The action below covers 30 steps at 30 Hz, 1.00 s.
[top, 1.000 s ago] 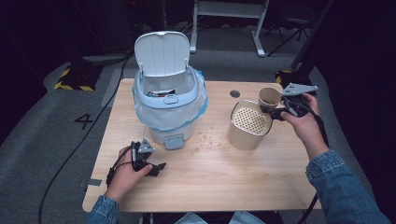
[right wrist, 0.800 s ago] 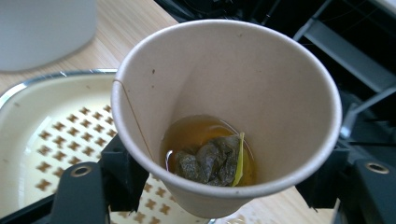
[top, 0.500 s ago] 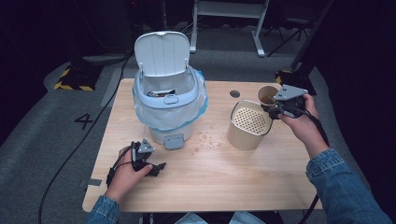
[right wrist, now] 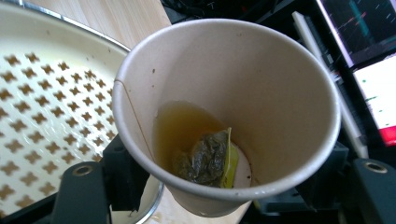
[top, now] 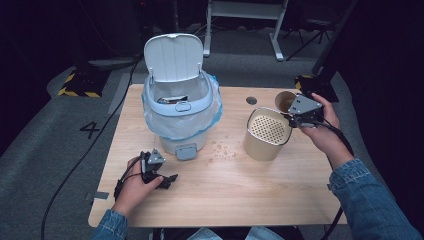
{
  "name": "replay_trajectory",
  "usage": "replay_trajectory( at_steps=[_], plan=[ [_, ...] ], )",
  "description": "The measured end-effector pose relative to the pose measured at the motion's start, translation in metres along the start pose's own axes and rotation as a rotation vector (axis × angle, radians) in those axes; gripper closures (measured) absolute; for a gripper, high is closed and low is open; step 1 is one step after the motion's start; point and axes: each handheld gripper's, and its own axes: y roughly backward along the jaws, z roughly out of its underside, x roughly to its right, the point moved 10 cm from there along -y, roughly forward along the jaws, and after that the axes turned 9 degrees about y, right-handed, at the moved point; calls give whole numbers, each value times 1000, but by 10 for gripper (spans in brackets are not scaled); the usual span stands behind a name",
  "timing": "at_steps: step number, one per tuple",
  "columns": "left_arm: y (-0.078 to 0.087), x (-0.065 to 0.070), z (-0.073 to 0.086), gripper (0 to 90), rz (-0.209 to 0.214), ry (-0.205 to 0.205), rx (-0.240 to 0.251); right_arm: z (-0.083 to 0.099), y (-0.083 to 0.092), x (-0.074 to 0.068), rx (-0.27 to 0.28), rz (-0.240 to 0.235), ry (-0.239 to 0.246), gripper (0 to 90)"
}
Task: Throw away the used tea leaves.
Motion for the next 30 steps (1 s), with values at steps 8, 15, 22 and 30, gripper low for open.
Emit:
replay_trajectory(
  at_steps=[8, 15, 22, 30],
  plan=[
    [0, 0, 0, 70, 0, 0, 0, -4, 3, 2, -62, 79, 248, 315],
    [0, 0, 0, 70, 0, -1, 0, -18, 11, 1, -148, 183, 540, 317],
    [0, 0, 0, 70, 0, 0, 0, -25, 14, 2, -236, 286, 769, 317],
    [0, 0, 0, 70, -1, 0, 0, -35, 21, 7, -313, 419, 1020, 319]
  ],
)
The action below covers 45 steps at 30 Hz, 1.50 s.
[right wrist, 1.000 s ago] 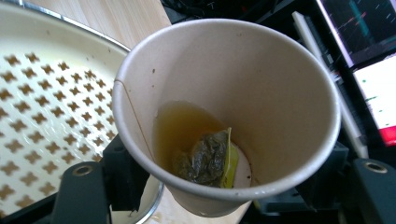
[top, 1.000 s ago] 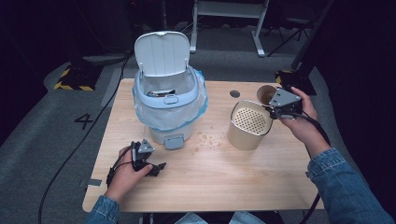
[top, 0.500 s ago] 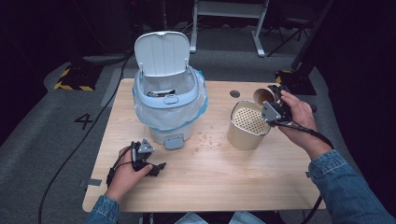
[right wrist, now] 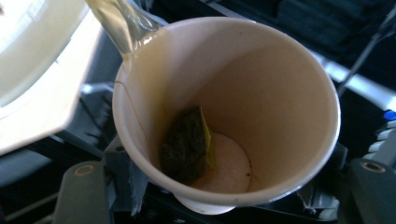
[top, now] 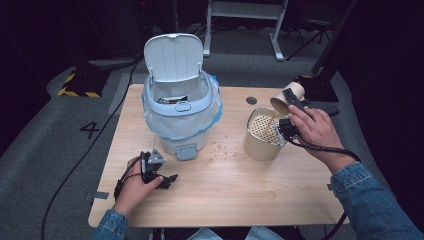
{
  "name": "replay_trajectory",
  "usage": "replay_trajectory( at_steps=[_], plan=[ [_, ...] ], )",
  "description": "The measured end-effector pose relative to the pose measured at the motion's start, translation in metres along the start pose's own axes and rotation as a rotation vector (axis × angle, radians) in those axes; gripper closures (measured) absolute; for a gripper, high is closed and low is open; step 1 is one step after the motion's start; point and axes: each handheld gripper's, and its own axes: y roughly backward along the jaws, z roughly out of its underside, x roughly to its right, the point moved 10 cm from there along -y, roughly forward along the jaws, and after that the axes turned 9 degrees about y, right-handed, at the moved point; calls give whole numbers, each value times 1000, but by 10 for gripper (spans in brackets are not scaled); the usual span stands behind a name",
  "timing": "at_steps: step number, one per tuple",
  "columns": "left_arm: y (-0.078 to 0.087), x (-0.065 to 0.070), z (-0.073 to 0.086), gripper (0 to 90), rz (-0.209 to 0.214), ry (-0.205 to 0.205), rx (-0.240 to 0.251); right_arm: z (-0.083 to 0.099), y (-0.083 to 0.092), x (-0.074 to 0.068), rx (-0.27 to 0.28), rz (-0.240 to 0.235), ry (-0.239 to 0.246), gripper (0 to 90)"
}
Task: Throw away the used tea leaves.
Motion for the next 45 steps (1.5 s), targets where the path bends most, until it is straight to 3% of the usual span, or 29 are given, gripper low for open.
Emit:
replay_trajectory(
  at_steps=[5, 12, 22, 33, 39, 42, 45],
  plan=[
    [0, 0, 0, 70, 0, 0, 0, 0, 3, 8, -47, 71, 135, 319],
    [0, 0, 0, 70, 0, 0, 0, 0, 5, 14, -104, 142, 284, 320],
    [0, -1, 0, 70, -4, -5, 1, -8, 6, 19, -124, 189, 441, 320],
    [0, -1, 0, 70, -4, -5, 0, -3, 6, 25, -152, 203, 495, 320],
    [0, -1, 0, 69, -4, -4, 0, 11, 5, 30, -241, 222, 472, 320],
    [0, -1, 0, 69, -3, -4, 0, 5, 5, 31, -219, 234, 510, 321],
    [0, -1, 0, 69, -3, -4, 0, 5, 5, 32, -220, 233, 519, 321]
  ],
)
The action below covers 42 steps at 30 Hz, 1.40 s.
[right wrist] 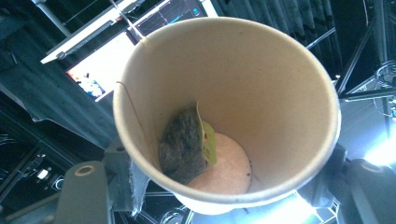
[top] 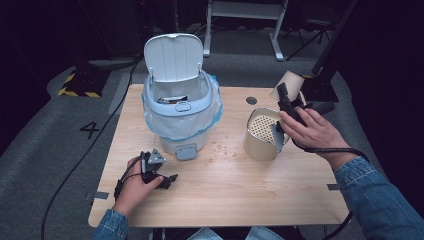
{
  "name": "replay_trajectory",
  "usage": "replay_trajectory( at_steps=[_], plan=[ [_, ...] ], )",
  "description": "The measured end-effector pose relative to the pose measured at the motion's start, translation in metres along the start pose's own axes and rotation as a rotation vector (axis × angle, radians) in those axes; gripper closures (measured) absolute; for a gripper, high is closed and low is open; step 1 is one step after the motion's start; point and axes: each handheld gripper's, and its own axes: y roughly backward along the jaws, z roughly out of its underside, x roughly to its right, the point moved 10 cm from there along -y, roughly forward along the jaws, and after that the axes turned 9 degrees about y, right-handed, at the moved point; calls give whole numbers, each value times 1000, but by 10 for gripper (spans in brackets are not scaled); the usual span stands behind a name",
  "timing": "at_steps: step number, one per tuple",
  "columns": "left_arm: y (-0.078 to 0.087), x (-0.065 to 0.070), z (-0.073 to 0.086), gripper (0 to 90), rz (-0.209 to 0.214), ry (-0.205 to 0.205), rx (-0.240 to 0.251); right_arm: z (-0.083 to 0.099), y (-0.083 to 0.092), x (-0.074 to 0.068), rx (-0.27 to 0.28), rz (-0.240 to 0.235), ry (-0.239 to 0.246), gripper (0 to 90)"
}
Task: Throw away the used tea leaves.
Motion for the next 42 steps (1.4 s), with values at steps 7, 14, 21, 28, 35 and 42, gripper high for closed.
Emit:
replay_trajectory(
  at_steps=[7, 14, 21, 28, 35, 42],
  plan=[
    [0, 0, 0, 69, 0, 0, 0, -8, 1, 6, 30, 13, 70, 322],
    [0, 0, 0, 69, 0, 0, 0, -13, 2, 8, 22, 31, 105, 323],
    [0, 1, 0, 68, 4, 5, -1, -9, 2, 7, -6, 24, 106, 326],
    [0, 0, 0, 68, 3, 5, -1, -11, 2, 10, 1, 33, 111, 326],
    [0, 1, 0, 68, 3, 5, -1, -6, 2, 11, 6, 20, 59, 320],
    [0, 1, 0, 68, 3, 5, -1, 7, 2, 3, 95, -70, -285, 307]
  ],
)
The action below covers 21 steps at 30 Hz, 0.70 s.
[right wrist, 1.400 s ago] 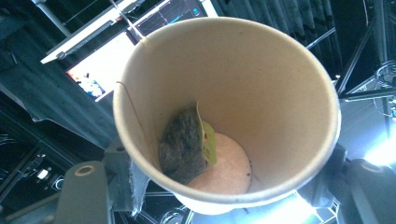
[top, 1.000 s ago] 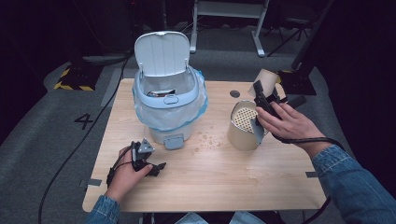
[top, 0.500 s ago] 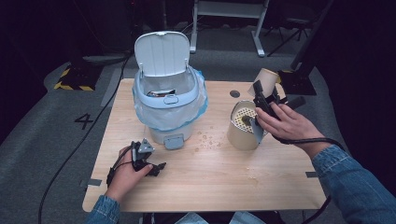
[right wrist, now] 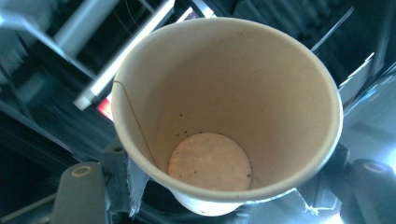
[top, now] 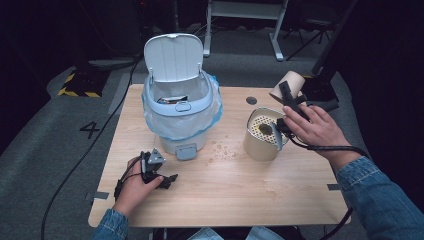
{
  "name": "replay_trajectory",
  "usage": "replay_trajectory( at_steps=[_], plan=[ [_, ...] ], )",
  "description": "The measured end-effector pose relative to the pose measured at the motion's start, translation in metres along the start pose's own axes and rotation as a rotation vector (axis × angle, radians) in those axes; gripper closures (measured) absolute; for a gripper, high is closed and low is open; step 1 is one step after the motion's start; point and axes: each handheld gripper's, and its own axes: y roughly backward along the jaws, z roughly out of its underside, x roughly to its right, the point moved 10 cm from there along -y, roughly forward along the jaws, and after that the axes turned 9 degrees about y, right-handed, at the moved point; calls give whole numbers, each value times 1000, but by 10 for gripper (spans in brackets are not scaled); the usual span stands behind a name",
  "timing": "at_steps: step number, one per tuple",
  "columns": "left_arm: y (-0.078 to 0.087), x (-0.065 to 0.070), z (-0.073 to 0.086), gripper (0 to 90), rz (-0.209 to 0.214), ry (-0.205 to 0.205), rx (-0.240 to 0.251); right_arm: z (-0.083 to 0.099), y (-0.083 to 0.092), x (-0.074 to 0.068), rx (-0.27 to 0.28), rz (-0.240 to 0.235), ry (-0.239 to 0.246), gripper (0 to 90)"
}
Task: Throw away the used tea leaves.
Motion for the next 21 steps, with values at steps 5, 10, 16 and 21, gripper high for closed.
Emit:
replay_trajectory(
  at_steps=[5, 10, 16, 21],
  plan=[
    [0, 0, 0, 68, 1, 3, 0, 11, -1, -6, 89, -94, -316, 302],
    [0, 0, 0, 68, 0, 0, 0, 18, 1, -15, 175, -213, -655, 301],
    [0, 0, 0, 68, 0, 0, 0, 15, 1, -29, 299, -386, -1059, 302],
    [0, 0, 0, 68, 1, 3, 0, 10, 5, -38, 396, -543, -1400, 302]
  ],
)
